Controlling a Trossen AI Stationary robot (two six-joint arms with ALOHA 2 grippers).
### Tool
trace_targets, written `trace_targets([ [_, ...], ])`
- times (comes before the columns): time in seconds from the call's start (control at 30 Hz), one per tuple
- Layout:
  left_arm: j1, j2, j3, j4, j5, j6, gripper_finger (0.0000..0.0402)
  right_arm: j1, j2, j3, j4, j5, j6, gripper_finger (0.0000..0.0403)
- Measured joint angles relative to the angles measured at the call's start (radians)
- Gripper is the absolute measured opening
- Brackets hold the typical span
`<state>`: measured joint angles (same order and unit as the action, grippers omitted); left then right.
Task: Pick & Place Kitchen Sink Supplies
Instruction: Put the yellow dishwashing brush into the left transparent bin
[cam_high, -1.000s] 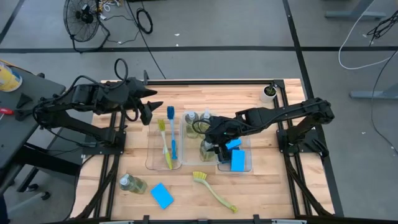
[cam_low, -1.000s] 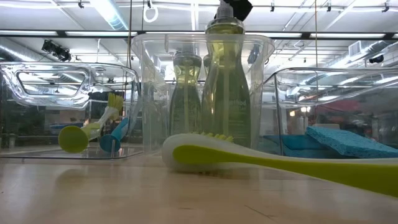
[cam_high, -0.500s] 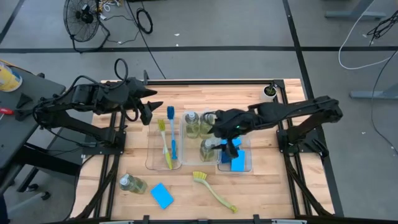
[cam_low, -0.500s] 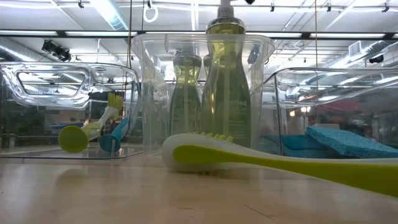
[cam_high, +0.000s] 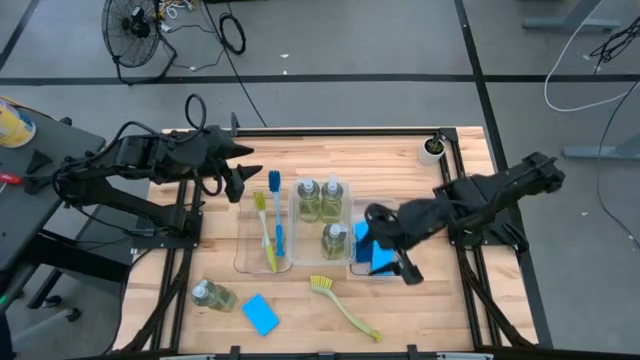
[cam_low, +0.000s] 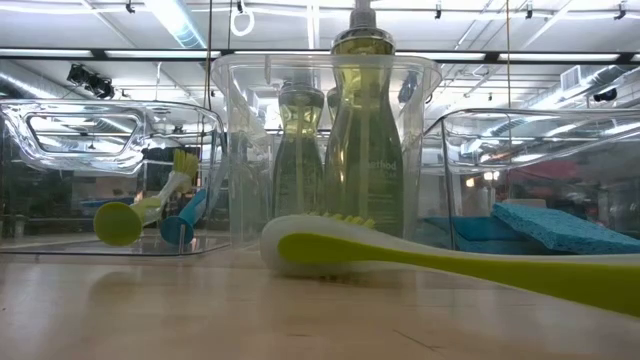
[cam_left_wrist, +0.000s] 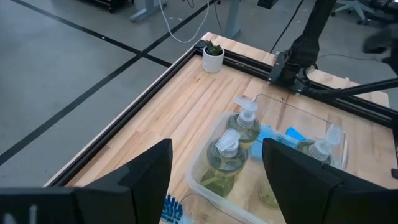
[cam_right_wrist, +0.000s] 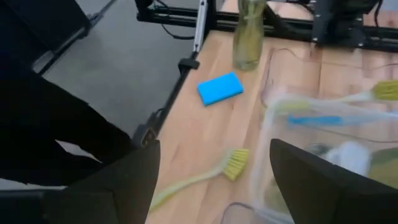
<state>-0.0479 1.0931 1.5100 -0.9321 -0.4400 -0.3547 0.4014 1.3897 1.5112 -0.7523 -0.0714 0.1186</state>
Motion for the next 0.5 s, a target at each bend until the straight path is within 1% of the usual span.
trace_targets([
  [0.13, 0.0, 0.0, 0.0, 0.0, 0.0, 0.0, 0.0252, 0.078, 0.01, -0.001, -0.039, 0.089, 0.064, 0.03],
  [0.27, 0.0, 0.0, 0.0, 0.0, 0.0, -0.001, 0.0252, 0.137, 0.015, -0.001, -0.067, 0.152, 0.16, 0.03],
  [0.5, 0.0, 0.0, 0.0, 0.001, 0.0, -0.001, 0.0252, 0.231, 0.051, 0.0, -0.064, 0.272, 0.31, 0.03],
])
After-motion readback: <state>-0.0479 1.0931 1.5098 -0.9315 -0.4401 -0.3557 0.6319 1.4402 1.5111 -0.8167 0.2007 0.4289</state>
